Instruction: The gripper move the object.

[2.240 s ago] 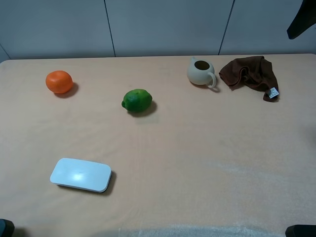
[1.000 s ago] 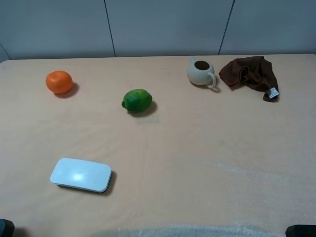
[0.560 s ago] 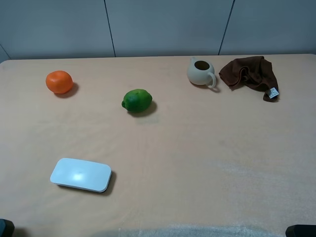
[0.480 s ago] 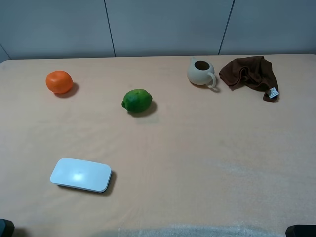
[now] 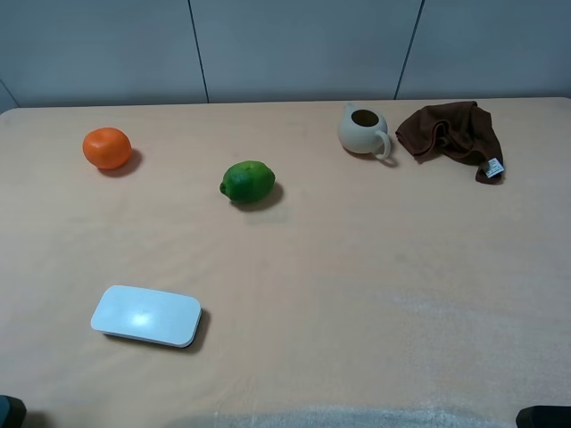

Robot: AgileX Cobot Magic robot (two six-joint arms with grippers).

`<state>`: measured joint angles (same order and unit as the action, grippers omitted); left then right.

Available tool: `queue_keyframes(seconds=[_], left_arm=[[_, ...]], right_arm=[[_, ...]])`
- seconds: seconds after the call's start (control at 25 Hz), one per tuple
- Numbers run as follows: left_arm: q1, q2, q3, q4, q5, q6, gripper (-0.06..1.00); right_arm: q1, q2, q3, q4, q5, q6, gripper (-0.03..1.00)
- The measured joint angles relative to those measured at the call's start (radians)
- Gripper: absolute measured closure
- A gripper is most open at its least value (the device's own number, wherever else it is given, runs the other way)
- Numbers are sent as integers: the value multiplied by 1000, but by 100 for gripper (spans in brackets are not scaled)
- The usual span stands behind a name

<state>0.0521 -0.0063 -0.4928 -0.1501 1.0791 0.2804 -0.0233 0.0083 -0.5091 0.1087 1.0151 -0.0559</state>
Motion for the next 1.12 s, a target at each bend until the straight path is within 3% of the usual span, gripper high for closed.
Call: queue_keyframes(seconds=[0.4,1.12], left_arm=[[0,0,0,0,0,0,-5],[0,0,0,1,0,0,-5]], right_arm=[[0,-13,17,-180,8,166,27],[0,-13,17,-187,7,179,27]])
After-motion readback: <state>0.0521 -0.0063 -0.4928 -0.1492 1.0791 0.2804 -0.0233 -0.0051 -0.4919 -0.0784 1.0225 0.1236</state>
